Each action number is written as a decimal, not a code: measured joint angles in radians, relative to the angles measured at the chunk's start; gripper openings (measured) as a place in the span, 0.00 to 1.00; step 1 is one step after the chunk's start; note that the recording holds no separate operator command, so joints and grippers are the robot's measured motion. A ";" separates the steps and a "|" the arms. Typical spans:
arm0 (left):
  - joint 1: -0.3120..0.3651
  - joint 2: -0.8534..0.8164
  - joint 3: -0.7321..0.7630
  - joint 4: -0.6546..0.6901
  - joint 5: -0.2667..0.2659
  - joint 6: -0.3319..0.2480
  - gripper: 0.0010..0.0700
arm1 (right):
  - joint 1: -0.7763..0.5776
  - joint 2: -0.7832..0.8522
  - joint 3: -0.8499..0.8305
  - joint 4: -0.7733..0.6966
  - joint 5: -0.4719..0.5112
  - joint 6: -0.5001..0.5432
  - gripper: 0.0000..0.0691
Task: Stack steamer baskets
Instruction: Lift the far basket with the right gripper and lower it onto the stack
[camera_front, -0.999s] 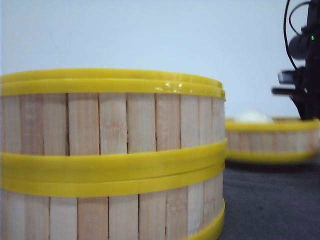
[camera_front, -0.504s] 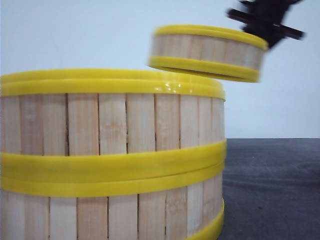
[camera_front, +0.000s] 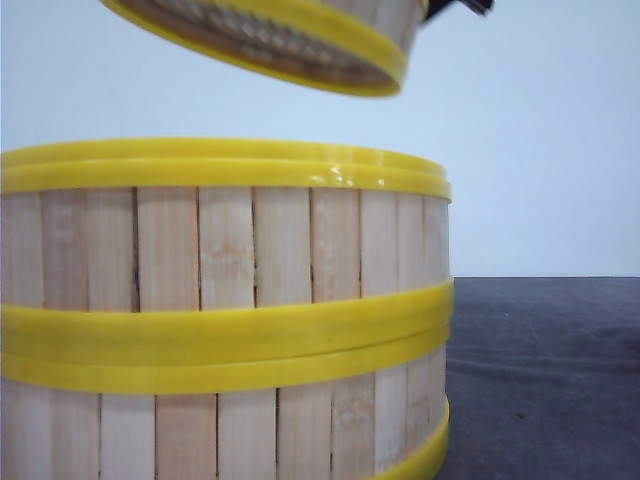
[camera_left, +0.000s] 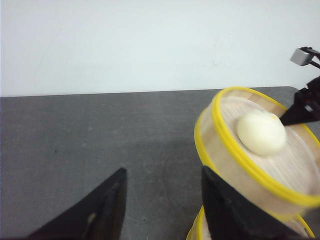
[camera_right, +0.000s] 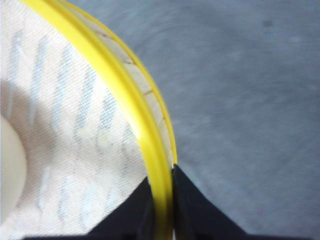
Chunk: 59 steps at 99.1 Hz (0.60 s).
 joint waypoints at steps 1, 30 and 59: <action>0.000 0.000 0.000 0.000 0.000 0.000 0.38 | 0.005 -0.005 -0.006 0.000 0.000 0.000 0.03; 0.000 -0.001 0.000 -0.012 0.003 0.000 0.38 | 0.101 -0.110 -0.267 0.000 0.079 0.014 0.03; -0.012 -0.001 0.000 -0.014 0.018 0.000 0.38 | 0.107 -0.108 -0.332 -0.001 0.082 0.026 0.03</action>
